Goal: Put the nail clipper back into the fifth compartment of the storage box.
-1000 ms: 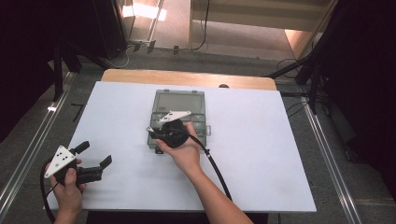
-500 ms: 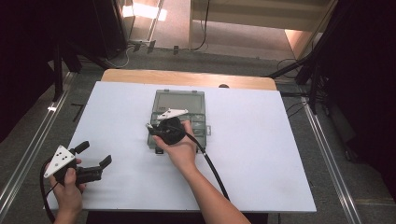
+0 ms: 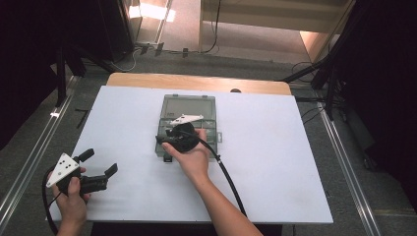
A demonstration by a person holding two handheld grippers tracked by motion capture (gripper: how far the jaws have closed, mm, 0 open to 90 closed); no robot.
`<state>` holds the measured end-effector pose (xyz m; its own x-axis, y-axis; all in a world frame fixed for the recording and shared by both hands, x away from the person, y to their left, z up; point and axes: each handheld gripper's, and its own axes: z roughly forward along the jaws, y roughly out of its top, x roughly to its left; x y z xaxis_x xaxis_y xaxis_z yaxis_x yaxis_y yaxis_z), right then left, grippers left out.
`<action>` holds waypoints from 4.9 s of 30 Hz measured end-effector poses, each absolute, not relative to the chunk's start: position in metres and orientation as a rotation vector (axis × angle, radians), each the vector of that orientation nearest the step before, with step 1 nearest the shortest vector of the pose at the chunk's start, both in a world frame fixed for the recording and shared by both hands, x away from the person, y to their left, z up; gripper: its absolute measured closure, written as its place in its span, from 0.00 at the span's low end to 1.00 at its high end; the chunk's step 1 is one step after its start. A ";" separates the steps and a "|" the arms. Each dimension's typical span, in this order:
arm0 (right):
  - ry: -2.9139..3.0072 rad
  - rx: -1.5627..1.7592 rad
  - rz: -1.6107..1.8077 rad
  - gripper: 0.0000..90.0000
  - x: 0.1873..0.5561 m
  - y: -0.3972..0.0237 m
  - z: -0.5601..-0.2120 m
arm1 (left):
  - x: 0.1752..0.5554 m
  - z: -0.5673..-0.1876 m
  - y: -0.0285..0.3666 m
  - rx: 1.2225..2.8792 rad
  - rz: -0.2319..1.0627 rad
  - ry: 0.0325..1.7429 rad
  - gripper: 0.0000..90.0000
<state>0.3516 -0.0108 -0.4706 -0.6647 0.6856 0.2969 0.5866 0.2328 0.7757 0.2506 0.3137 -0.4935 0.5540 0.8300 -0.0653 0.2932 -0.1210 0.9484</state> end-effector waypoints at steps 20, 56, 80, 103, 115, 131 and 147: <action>2.308 1.174 1.510 0.00 0.327 -0.063 -0.466 | 0.251 -0.493 0.313 1.688 0.609 0.952 0.00; 2.159 1.201 1.524 0.00 0.280 -0.163 -0.471 | 0.251 -0.494 0.312 1.695 0.620 0.955 0.00; 2.039 1.241 1.496 0.00 0.245 -0.234 -0.478 | 0.250 -0.494 0.312 1.691 0.627 0.961 0.00; 1.906 1.330 1.442 0.00 0.213 -0.312 -0.495 | 0.250 -0.494 0.312 1.689 0.628 0.962 0.00; 1.858 1.339 1.460 0.00 0.202 -0.338 -0.504 | 0.250 -0.494 0.312 1.686 0.626 0.961 0.00; 1.752 1.378 1.508 0.01 0.191 -0.360 -0.512 | 0.251 -0.494 0.312 1.696 0.627 0.953 0.00; 1.773 1.390 1.469 0.00 0.196 -0.354 -0.515 | 0.252 -0.494 0.311 1.693 0.622 0.955 0.00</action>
